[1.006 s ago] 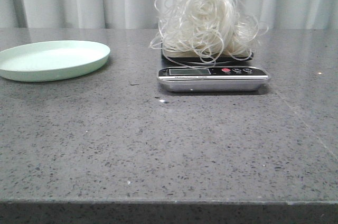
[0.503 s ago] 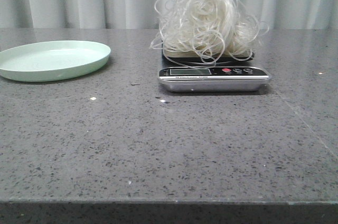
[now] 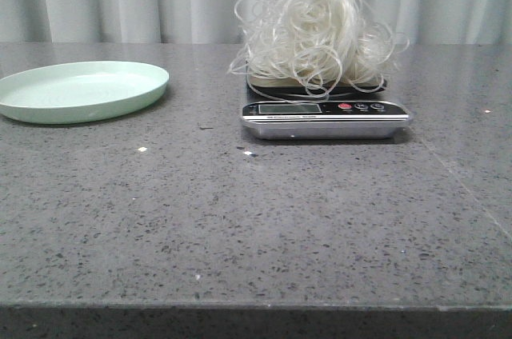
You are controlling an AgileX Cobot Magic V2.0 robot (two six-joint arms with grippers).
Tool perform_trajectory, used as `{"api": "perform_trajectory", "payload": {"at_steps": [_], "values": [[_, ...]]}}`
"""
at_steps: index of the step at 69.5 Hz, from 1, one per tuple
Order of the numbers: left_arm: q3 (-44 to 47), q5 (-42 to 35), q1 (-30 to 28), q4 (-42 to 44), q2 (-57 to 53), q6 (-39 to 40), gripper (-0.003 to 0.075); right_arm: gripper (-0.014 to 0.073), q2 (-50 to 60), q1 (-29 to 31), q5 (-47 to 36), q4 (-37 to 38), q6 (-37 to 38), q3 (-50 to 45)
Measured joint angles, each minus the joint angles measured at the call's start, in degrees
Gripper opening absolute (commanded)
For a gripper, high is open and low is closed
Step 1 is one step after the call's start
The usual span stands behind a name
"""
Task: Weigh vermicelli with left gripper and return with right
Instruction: 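Withdraw the left gripper and move the right gripper above the scale, then lower the right gripper into the vermicelli on the scale and close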
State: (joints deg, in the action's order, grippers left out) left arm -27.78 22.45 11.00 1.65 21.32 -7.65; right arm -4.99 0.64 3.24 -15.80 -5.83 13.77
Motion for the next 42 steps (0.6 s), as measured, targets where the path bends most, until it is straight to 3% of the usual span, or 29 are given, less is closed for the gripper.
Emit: {"api": "perform_trajectory", "payload": {"at_steps": [9,27,42], "values": [[0.0,-0.1,0.0,0.0,0.0,0.0,0.0136,0.0185,-11.2,-0.5,6.9,-0.2,0.0,12.2],[0.0,-0.1,0.0,-0.1,0.0,0.0,0.0136,0.0471,-33.9,-7.5,20.7,-1.1,0.0,36.9],[0.0,-0.1,0.0,-0.1,0.0,0.0,0.0136,0.0573,-52.2,-15.0,29.4,-1.1,-0.9,50.9]]}}
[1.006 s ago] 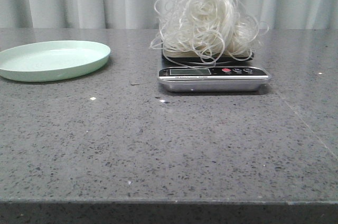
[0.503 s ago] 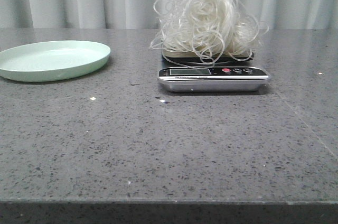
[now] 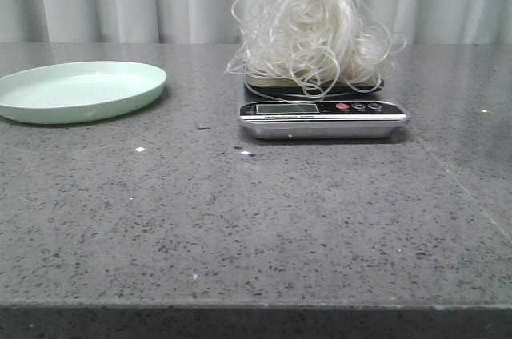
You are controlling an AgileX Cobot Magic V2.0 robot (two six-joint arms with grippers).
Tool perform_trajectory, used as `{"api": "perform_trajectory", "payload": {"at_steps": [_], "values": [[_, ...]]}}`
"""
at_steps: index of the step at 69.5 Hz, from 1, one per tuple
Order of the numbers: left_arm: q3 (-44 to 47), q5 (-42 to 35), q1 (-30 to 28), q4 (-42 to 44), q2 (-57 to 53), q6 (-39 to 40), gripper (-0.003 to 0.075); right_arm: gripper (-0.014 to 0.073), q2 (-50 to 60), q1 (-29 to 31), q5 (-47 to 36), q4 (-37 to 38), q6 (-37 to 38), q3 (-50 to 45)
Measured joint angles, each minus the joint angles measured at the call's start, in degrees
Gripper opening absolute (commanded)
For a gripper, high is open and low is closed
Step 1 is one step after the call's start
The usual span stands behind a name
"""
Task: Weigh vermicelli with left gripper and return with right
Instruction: 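Lower the right gripper into the vermicelli on the scale and close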
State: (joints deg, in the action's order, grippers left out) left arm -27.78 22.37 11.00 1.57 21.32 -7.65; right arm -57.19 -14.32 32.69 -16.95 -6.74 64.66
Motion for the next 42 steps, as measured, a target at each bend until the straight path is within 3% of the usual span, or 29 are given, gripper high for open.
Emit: {"api": "perform_trajectory", "payload": {"at_steps": [17,42], "values": [[0.0,0.0,0.0,0.0,0.0,0.0,0.0136,0.0587,-16.1,-7.4,1.7,0.0,-5.8,7.6],[0.0,0.0,0.0,0.0,0.0,0.0,0.0136,0.0587,-33.1,-8.4,1.8,0.0,-8.4,11.0]]}}
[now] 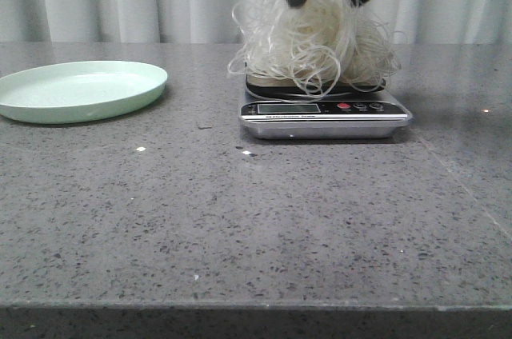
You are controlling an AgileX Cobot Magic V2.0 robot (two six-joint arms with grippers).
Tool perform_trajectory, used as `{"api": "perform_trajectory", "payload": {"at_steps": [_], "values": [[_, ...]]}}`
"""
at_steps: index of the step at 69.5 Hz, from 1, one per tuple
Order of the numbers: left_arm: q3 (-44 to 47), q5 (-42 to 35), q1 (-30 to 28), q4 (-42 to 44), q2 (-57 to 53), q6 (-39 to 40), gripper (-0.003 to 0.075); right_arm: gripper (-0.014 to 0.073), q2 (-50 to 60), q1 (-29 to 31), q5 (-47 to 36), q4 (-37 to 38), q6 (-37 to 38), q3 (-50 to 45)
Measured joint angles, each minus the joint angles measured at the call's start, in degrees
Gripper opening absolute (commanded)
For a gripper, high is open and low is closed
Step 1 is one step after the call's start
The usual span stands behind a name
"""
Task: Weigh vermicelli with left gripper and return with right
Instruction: 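Lower the right gripper into the vermicelli on the scale and close, then lift the vermicelli with the right gripper and carry it to the plate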
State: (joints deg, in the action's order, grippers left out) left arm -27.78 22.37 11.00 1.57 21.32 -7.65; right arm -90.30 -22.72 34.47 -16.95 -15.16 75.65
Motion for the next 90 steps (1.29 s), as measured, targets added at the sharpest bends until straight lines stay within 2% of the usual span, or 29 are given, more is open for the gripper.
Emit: {"api": "perform_trajectory", "payload": {"at_steps": [15,20,27,36,38,42,71,90], "values": [[0.0,0.0,0.0,0.0,0.0,0.0,0.0136,0.0578,-3.7,0.0,-0.8,-0.4,-0.1,0.4],[0.0,0.0,0.0,0.0,0.0,0.0,0.0136,0.0546,-4.0,0.0,-0.9,-0.4,-0.1,0.5],[0.0,0.0,0.0,0.0,0.0,0.0,0.0136,0.0403,-4.1,0.0,-1.0,-0.4,-0.1,0.5],[0.0,0.0,0.0,0.0,0.0,0.0,0.0136,0.0163,-4.1,0.0,-1.2,-0.4,-0.2,0.5],[0.0,0.0,0.0,0.0,0.0,0.0,0.0136,0.0140,-4.1,0.0,-1.2,-0.5,-0.2,0.5],[0.0,0.0,0.0,0.0,0.0,0.0,0.0136,0.0163,-4.1,0.0,-1.2,-0.5,-0.2,0.6],[0.0,0.0,0.0,0.0,0.0,0.0,0.0136,0.0159,-2.0,0.0,0.1,-0.5,-0.3,1.7],[0.0,0.0,0.0,0.0,0.0,0.0,0.0136,0.0159,0.2,-0.1,5.2,-0.4,-0.3,12.7]]}}
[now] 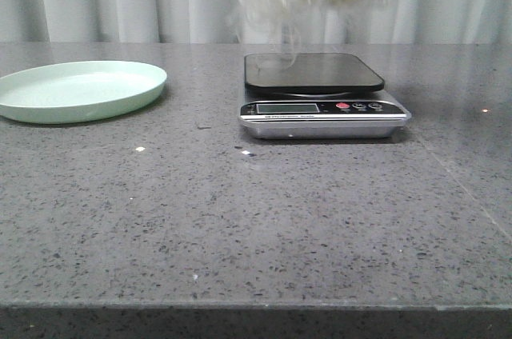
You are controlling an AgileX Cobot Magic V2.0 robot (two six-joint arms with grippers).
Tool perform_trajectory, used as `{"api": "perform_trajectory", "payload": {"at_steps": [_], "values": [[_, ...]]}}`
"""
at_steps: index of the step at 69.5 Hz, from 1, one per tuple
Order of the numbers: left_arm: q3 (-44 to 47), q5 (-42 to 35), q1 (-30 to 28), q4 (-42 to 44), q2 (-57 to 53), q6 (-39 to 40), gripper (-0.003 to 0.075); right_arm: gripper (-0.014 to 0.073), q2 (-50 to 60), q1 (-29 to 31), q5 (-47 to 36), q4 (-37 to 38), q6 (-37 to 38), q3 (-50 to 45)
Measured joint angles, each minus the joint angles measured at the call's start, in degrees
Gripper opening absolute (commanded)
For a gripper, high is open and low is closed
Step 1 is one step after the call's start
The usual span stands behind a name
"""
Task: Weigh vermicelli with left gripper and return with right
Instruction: 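Lift the vermicelli with the right gripper and carry it to the plate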
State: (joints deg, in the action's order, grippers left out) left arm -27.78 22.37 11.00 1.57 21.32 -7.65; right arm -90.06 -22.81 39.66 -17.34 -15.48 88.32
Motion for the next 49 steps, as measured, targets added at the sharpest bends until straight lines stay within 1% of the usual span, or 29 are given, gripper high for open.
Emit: {"api": "perform_trajectory", "payload": {"at_steps": [12,21,23,24,36,49], "values": [[0.0,0.0,0.0,0.0,0.0,0.0,0.0136,0.0159,0.1,-2.0,0.8,-2.2,0.0,6.8],[0.0,-0.1,0.0,0.0,0.0,0.0,0.0136,0.0159,-1.7,-5.5,0.4,-3.4,0.0,12.7],[0.0,-0.1,0.0,0.0,0.0,0.0,0.0136,0.0159,-3.2,-7.1,0.0,-3.5,0.0,14.6],[0.0,-0.1,0.0,0.0,0.0,0.0,0.0136,0.0159,-3.0,-6.9,0.0,-3.5,0.0,14.2],[0.0,-0.1,0.0,0.0,0.0,0.0,0.0136,0.0159,-12.1,-13.7,-1.6,-3.6,0.0,22.3],[0.0,-0.3,0.0,0.0,0.0,0.0,0.0136,0.0159,-21.6,-17.6,-1.7,-4.0,0.0,27.7]]}}
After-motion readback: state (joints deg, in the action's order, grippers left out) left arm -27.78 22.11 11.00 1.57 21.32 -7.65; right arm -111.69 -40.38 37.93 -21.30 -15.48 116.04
